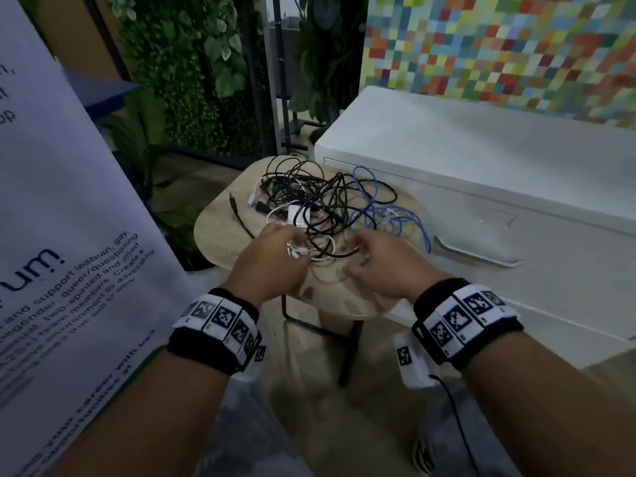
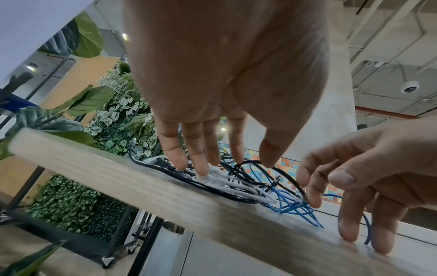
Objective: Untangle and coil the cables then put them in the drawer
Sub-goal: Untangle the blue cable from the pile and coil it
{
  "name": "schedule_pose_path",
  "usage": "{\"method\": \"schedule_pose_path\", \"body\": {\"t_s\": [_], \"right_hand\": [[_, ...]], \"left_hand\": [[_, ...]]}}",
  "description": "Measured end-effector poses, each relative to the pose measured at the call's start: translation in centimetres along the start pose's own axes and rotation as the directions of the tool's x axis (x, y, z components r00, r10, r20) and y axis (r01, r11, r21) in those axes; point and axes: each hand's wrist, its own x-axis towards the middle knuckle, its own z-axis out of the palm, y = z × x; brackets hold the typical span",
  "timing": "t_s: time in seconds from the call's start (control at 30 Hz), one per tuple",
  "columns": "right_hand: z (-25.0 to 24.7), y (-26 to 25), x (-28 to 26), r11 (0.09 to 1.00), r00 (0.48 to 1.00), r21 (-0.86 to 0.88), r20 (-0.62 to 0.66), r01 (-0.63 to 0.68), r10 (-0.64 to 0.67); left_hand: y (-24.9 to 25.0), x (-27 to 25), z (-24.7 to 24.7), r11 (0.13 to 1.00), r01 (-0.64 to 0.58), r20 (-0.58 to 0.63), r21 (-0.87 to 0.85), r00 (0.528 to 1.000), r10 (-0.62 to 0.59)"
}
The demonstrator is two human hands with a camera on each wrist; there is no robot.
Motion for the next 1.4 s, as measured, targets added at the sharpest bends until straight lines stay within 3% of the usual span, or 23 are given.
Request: {"method": "schedule_pose_path", "body": {"t_s": [0.17, 0.37, 0.6, 0.83, 1.07, 1.27, 1.4], "right_hand": [[-1.1, 0.9, 1.3, 1.0, 0.999, -0.02, 0.053, 0.003, -0.002], [-1.1, 0.7, 1.9, 0.996, 0.998, -0.08, 0.037, 0.051, -0.048], [-1.0, 0.6, 3.5, 0.994, 0.972, -0.092, -0.219, 0.066, -0.085], [-0.1, 0.6, 3.0, 0.985, 0.998, -0.165, -0.034, 0.045, -0.051], [0.5, -0.1, 1.9, 0.98, 0.997, -0.19, -0.032, 0.065, -0.073], [0.9, -0.5, 1.1, 0.979, 0.997, -0.192, -0.014, 0.072, -0.076], [0.9, 0.2, 1.1, 0.984, 0.998, -0.17, -0.027, 0.046, -0.052]], "left_hand": [[1.0, 1.3, 0.5, 1.0, -0.001, -0.029, 0.02, 1.0, 0.001], [1.3, 1.7, 1.0, 0.992, -0.03, 0.026, 0.12, 0.999, 0.027], [1.6, 2.0, 1.2, 0.992, 0.016, 0.027, 0.124, 0.999, -0.02], [1.6, 1.3, 1.1, 0.999, 0.008, 0.04, 0.052, 0.999, -0.01], [0.5, 0.1, 1.4, 0.994, -0.018, -0.033, -0.105, 0.999, 0.014], [-0.7, -0.3, 1.8, 0.998, 0.042, 0.057, -0.052, 0.998, -0.039], [-0.7, -0.2, 1.8, 1.0, 0.004, 0.001, 0.022, 1.0, -0.004]]}}
